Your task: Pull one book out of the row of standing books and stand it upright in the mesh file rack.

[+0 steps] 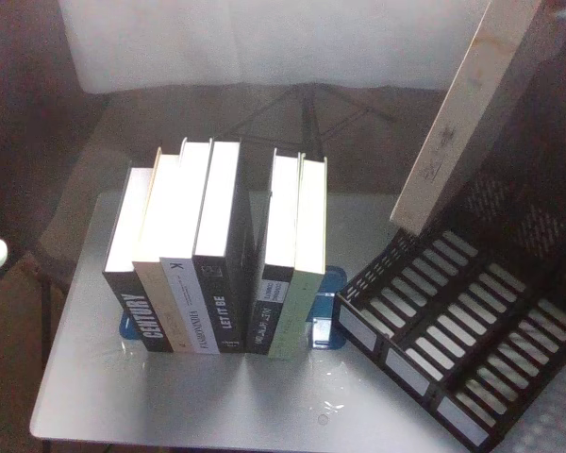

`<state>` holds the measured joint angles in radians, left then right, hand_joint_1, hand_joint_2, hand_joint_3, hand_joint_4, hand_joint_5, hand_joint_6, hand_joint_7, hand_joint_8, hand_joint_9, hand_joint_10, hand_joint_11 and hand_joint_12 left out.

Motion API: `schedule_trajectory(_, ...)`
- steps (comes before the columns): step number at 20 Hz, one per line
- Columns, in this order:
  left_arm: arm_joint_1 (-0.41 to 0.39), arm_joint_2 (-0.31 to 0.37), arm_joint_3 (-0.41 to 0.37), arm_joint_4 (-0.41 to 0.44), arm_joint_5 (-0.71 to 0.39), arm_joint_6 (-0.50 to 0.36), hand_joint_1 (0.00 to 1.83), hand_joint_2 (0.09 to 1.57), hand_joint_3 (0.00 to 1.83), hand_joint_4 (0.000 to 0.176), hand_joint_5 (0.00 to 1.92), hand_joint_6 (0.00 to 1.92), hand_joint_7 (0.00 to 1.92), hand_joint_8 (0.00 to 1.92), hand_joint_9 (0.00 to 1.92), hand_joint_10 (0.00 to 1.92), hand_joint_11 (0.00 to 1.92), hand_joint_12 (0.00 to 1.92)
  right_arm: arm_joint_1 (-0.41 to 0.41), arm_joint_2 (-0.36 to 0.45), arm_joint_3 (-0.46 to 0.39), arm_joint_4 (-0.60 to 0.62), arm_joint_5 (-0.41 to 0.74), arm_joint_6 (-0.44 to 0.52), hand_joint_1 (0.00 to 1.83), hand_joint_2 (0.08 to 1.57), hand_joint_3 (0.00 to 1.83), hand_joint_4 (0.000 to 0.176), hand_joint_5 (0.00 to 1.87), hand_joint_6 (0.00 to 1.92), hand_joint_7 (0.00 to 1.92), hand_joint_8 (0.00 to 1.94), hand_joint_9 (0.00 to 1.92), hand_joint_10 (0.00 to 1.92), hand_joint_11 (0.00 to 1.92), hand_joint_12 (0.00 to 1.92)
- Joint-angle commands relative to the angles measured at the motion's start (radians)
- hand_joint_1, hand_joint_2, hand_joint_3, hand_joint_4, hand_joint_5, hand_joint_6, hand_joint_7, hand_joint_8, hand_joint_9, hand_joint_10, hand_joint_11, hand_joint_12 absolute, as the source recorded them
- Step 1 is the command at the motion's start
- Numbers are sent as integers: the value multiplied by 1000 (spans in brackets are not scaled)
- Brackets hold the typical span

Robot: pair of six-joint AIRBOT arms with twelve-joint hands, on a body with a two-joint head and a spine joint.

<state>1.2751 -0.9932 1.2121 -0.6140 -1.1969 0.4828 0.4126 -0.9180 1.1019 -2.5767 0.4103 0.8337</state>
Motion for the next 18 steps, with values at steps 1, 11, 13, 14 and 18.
schedule_trajectory(1,-8,11,3,-17,-113,0,438,1370,2,41,27,2,0,0,0,0,0,0,4,7,6,3,-97,-11,1359,1184,0,0,757,1255,861,1140,823,1462,605,1778)
schedule_trajectory(11,-7,4,2,-20,-105,5,414,1343,0,71,23,2,0,0,0,0,0,0,-150,-82,75,46,-136,-9,1366,1163,0,0,836,1092,901,1144,808,1458,596,1766)
schedule_trajectory(13,-7,3,4,-21,-106,5,438,1345,0,60,34,5,0,0,0,0,0,0,-169,-92,83,57,-146,-9,1360,1171,2,0,834,1185,859,1145,797,1440,573,1715)
schedule_trajectory(14,-6,3,4,-21,-106,5,445,1350,0,54,28,2,0,0,0,0,0,0,-174,-95,85,58,-149,-9,1357,1180,3,0,820,1176,829,1196,792,1466,576,1738)
schedule_trajectory(18,-4,-7,12,-22,-101,6,493,1343,0,43,51,6,0,0,0,0,0,0,-227,-137,106,61,-186,-29,1357,1192,2,0,774,1121,816,1271,801,1509,681,1727)
